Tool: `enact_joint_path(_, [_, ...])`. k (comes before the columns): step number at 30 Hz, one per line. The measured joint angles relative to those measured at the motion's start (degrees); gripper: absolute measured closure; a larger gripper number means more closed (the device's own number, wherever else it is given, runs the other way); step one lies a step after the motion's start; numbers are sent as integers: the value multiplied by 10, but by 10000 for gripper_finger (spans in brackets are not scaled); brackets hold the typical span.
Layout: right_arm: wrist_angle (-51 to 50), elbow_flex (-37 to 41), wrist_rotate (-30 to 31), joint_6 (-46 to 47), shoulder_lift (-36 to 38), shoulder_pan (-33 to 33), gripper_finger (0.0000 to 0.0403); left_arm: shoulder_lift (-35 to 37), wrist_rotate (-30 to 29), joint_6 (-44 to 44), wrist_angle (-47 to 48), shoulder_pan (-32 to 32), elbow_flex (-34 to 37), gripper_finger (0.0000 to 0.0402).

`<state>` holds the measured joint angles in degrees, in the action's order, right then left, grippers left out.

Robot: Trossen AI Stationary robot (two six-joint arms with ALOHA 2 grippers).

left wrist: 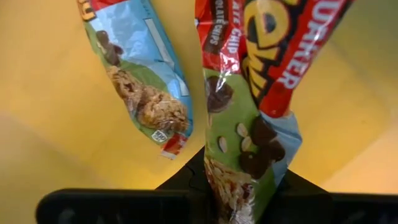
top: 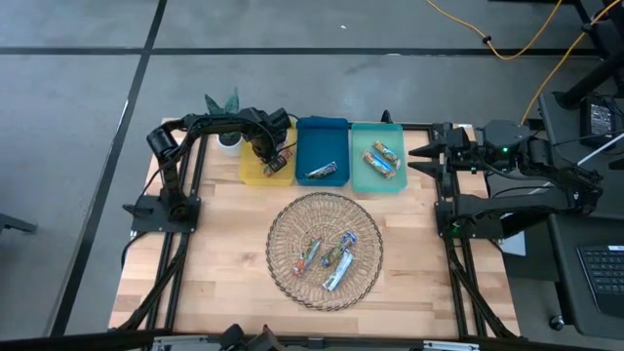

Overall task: Pick and place Granola Bars by type
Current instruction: Put the red granola bar into the yellow bin, then put the blue granola bar into the blue bin

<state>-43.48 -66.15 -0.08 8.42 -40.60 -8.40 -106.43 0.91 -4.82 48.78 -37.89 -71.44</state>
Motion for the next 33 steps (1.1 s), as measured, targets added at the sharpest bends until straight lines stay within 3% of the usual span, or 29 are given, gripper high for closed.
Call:
enact_joint_path(8, [0, 0, 0, 2, 0, 0, 246, 0, 3, 0, 0, 0, 0, 339])
enact_joint_path(22, [0, 0, 0, 3, 0, 0, 246, 4, 2, -2, 5, 0, 0, 254])
enact_joint_path(33, [-1, 0, 0, -9, 0, 0, 246, 94, -4, -31, 6, 11, 0, 237])
